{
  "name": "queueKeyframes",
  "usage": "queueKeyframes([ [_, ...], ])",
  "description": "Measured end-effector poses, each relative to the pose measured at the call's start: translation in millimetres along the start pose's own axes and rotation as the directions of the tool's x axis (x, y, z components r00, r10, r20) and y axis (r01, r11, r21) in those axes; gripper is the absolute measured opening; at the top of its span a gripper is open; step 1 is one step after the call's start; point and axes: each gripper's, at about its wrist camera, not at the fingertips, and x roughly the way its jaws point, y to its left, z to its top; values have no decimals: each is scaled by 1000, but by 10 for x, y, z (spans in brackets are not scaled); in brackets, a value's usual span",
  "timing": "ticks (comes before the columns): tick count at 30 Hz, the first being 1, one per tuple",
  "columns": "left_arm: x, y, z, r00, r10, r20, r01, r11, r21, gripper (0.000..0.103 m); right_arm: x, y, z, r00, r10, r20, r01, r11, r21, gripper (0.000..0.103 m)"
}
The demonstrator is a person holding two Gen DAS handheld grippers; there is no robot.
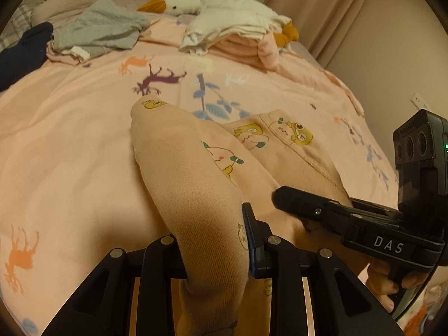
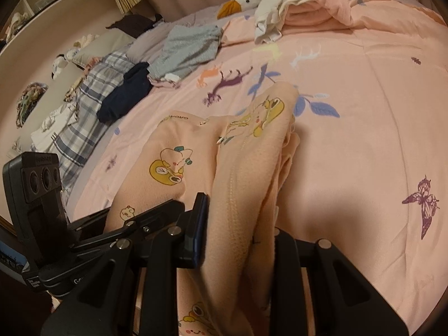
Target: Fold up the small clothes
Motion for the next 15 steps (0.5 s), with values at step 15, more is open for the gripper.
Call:
queueKeyframes([
  [15, 263, 144, -129, 999, 8, -40, -9, 999, -40, 32, 223, -177, -137, 998, -28, -59, 30, 999, 36, 32],
])
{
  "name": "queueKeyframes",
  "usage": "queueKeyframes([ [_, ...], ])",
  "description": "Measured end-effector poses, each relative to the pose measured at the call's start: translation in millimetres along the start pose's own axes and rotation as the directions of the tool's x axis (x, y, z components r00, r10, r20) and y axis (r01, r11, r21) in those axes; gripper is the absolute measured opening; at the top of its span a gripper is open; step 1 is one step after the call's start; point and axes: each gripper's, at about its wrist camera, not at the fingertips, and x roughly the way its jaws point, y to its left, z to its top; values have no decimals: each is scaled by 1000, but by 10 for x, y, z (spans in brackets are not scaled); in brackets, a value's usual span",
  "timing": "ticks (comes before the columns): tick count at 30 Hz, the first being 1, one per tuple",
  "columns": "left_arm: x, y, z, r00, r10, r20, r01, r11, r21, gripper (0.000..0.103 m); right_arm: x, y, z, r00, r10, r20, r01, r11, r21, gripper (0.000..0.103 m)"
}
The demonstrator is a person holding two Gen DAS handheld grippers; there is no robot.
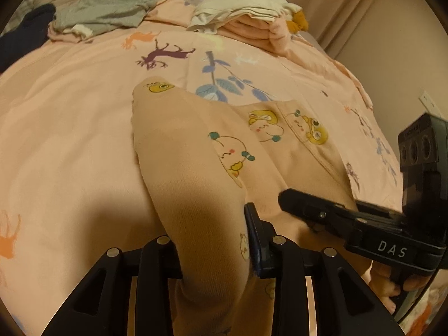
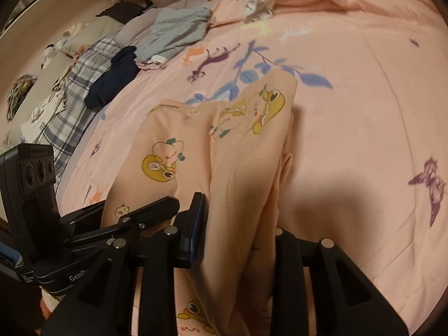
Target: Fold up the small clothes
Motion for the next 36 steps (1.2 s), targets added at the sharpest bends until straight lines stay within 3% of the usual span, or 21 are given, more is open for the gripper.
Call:
queueKeyframes([
  [7, 22, -63, -46, 998, 41, 47, -43, 998, 40, 37, 45, -66, -32, 1000, 19, 11, -19, 1000, 24, 34],
  [20, -52, -31, -59, 995, 66, 75, -62, 997, -55, 42, 19, -82, -73, 997, 35, 65, -40, 997, 69, 44],
  [24, -272, 29, -28, 995, 92, 45, -86, 989, -121, 45, -82, -126, -24, 997, 69, 22, -71, 990, 118, 47],
  [26, -472, 26, -39, 990, 109, 94, -97, 987, -124, 45, -241, -123, -2, 997, 67, 49, -73, 988, 133, 49],
  [30, -972, -18, -127, 951, 184, 250, -161, 981, -109, 45, -616, -16, 20, 984, 74, 162, -87, 993, 79, 49],
  [33, -1033, -74, -201, 967, 140, 212, -131, 990, -58, 39, -806, 49, 38, 963, 96, 251, -110, 993, 42, 49],
  [36, -853, -117, -285, 985, 101, 138, -99, 995, -21, 38, -801, 86, 58, 952, 161, 262, -171, 985, 16, 29],
])
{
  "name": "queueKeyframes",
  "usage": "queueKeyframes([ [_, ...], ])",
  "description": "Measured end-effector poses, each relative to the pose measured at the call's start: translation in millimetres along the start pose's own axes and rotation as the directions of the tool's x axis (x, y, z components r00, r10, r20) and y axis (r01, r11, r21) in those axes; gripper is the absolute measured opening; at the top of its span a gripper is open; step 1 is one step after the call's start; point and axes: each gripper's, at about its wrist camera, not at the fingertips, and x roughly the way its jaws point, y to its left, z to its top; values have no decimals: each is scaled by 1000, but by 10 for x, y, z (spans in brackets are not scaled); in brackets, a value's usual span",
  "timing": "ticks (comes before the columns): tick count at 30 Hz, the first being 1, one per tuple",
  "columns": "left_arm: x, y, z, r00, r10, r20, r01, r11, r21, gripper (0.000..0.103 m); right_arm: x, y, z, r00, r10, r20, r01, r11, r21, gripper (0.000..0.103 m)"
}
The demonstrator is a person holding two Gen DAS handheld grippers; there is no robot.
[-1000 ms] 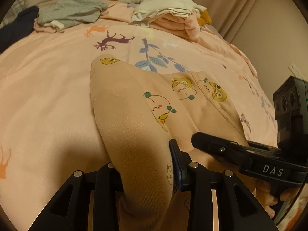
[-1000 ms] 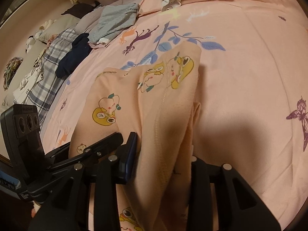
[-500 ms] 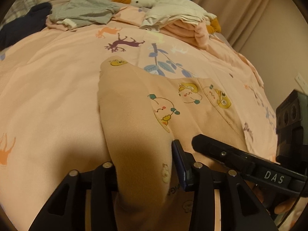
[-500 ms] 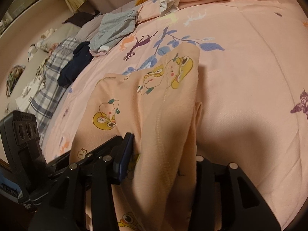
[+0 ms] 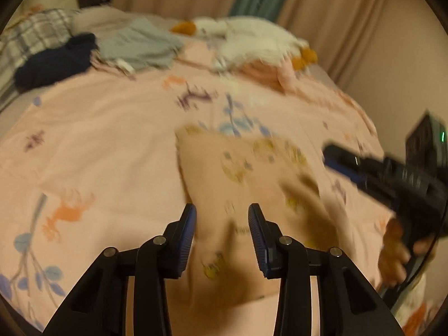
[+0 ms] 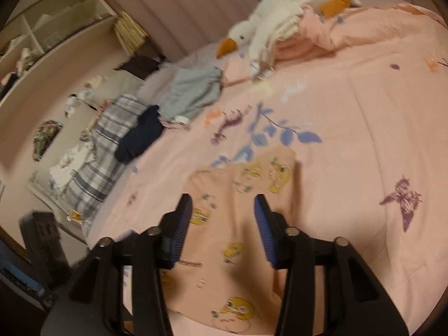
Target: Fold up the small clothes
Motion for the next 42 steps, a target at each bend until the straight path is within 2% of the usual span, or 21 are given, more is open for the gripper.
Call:
queueKeyframes([
  [1, 87, -15, -25, 1000, -2, -23, 2, 1000, 10, 37, 49, -2, -1, 1000, 16, -15, -15, 1000, 3, 20],
  [2, 185, -29, -50, 999, 7, -54, -6, 1000, 15, 37, 124, -5, -19, 999, 29, -43, -29, 1000, 7, 17],
  [5, 426, -57, -149, 989, 93, -114, -87, 995, 56, 37, 346, -14, -101, 994, -7, -105, 8, 1000, 4, 15],
  [7, 541, -65, -187, 979, 136, -152, -125, 989, 74, 37, 536, -83, -175, 981, -91, -170, 89, 996, -16, 15],
  [8, 528, -54, -206, 980, 137, -147, -128, 989, 69, 37, 651, -166, -222, 964, -156, -216, 156, 988, -15, 5],
  [9, 528, -70, -211, 979, 149, -142, -140, 987, 75, 37, 745, -299, -271, 952, -176, -251, 187, 982, 21, 0],
  [11, 547, -96, -204, 975, 169, -141, -156, 983, 100, 38, 718, -440, -284, 968, -94, -234, 122, 986, 113, 0],
  [13, 556, -89, -203, 974, 179, -141, -163, 980, 114, 42, 691, -512, -280, 967, -60, -248, 104, 980, 169, 0],
  [17, 403, 51, -137, 981, 131, -145, -130, 991, 19, 46, 483, -299, -281, 964, -131, -233, 161, 980, 113, 3],
  [18, 319, 65, -98, 985, 111, -133, -113, 994, -8, 44, 413, -182, -280, 966, -133, -220, 153, 986, 74, 10],
  [19, 249, 46, -71, 991, 88, -105, -90, 996, -10, 44, 317, -33, -290, 970, -133, -202, 137, 990, 10, 11],
  [21, 16, -33, -17, 999, 41, 14, -41, 999, 35, 44, 180, 139, -318, 977, -119, -177, 107, 991, -77, 11],
  [24, -41, -168, 49, 984, 38, 177, -59, 992, 111, 44, 166, 183, -421, 967, -169, -192, 145, 980, -135, 11],
  [25, 55, -172, 89, 986, 39, 164, -58, 992, 114, 44, 223, 97, -458, 960, -179, -216, 157, 981, -114, 11],
  [28, 642, -36, 214, 996, 76, -52, -76, 997, 13, 43, 349, -177, -583, 940, -203, -273, 194, 979, -60, 0],
  [30, 783, -8, 231, 994, 106, -33, -106, 994, 19, 44, 314, -201, -614, 945, -191, -265, 177, 981, -77, 0],
  [34, 745, -45, 294, 989, 141, -52, -138, 989, 59, 45, 196, -116, -711, 920, -287, -266, 239, 951, -198, 0],
  [38, 581, 215, 247, 997, 66, -39, -70, 991, -112, 45, -14, -104, -783, 945, -181, -274, 131, 973, -191, 11],
  [40, 492, 275, 201, 994, 102, -32, -105, 986, -131, 45, -74, -6, -851, 954, -87, -286, 25, 977, -214, 11],
  [41, 487, 277, 167, 988, 149, -36, -151, 983, -101, 45, -67, 26, -907, 952, -88, -293, 15, 970, -242, 11],
  [42, 493, 267, 138, 983, 178, -39, -181, 981, -68, 46, -14, 56, -997, 942, -141, -305, 46, 953, -299, 10],
])
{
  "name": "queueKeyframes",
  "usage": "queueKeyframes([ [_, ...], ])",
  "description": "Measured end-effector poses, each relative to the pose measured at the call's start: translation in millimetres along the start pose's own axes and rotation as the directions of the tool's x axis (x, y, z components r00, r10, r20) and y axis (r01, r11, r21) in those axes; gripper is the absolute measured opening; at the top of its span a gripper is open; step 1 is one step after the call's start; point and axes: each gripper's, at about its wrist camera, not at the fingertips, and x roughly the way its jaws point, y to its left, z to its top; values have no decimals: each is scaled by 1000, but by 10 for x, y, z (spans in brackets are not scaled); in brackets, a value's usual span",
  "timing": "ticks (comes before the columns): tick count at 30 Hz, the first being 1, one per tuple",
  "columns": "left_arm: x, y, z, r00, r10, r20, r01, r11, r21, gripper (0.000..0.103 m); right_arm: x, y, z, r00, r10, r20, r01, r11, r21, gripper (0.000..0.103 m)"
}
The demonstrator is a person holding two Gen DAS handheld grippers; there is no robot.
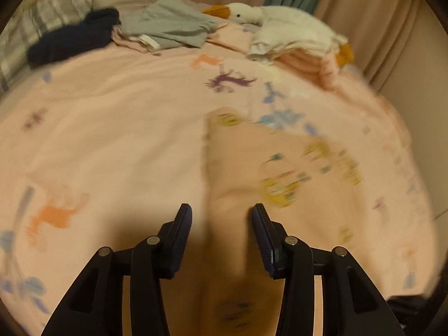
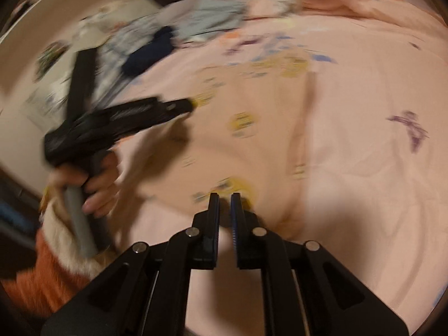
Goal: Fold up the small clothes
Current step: 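Press the folded shirt flat with both open grippers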
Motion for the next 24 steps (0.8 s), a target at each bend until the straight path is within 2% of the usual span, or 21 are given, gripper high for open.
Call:
queueKeyframes([
  [1, 3, 0, -24, 1000, 23, -1, -23, 999, 27, 51, 68, 23, -40, 999, -36, -24, 35, 999, -23, 8],
  [2, -3, 12, -34, 1000, 28, 5, -28, 999, 30, 52, 114, 38, -92, 999, -36, -31, 35, 999, -34, 8],
  [6, -97, 173, -13, 1000, -23, 4, 23, 998, -66, 51, -9, -24, -121, 998, 33, -53, -34, 999, -7, 11],
  [8, -238, 194, -1, 998, -28, 52, 31, 997, -73, 51, -111, -68, -70, 999, 38, -10, -38, 999, 3, 12],
  [10, -358, 122, 63, 993, -22, 114, 25, 999, -20, 51, -230, -152, 75, 998, 31, 51, -32, 999, 23, 12],
  [12, -420, 15, 138, 985, -45, 166, 40, 999, 38, 51, -278, -253, 236, 993, 54, 100, -61, 995, 73, 12],
  [14, -366, -106, 232, 980, -58, 193, 44, 996, 77, 51, -225, -394, 496, 988, 75, 132, -91, 989, 117, 19],
  [17, -108, -279, 383, 980, -57, 191, 30, 989, 143, 48, 13, -640, 832, 990, 31, 138, -59, 977, 207, 19],
  [18, -26, -291, 394, 981, -28, 190, 0, 989, 149, 45, 114, -744, 910, 992, 29, 126, -59, 970, 235, 19],
  [20, 200, -317, 412, 989, 45, 139, -70, 982, 177, 42, 240, -832, 998, 995, 17, 100, -42, 966, 254, 19],
  [24, 357, -327, 404, 994, 42, 103, -62, 977, 205, 40, 374, -895, 1023, 998, 10, 67, -25, 971, 236, 16],
])
